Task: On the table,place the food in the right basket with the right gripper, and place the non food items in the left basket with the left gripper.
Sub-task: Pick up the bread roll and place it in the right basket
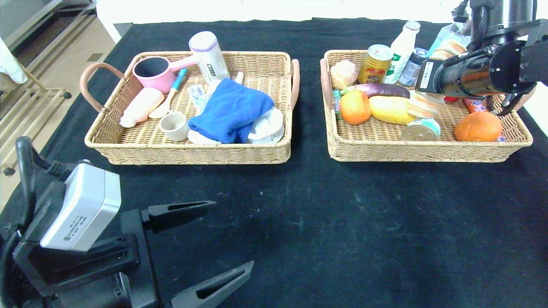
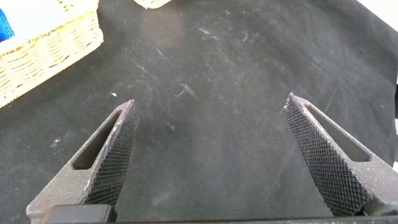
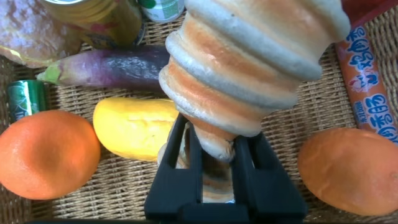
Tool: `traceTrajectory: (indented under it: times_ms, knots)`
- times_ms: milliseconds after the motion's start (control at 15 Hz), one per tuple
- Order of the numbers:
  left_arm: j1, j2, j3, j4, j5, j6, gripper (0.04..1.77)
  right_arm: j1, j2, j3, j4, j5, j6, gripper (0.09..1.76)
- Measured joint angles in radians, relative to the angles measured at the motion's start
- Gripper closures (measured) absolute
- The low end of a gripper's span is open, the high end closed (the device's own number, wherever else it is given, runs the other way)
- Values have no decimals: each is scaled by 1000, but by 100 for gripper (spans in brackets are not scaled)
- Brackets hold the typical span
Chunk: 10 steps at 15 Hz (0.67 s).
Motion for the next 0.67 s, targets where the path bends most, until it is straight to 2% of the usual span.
traceTrajectory:
  times_ms: [200, 333, 667]
  knots:
    - [-1, 3, 1, -1, 0, 0, 9, 0, 0, 0, 0, -3, 3, 99]
    - [0, 4, 1, 0, 0, 0, 9, 0, 0, 1, 1, -2, 20, 81]
    - [0, 8, 0, 0, 1, -1, 9, 4, -5, 9, 1, -15, 24, 50]
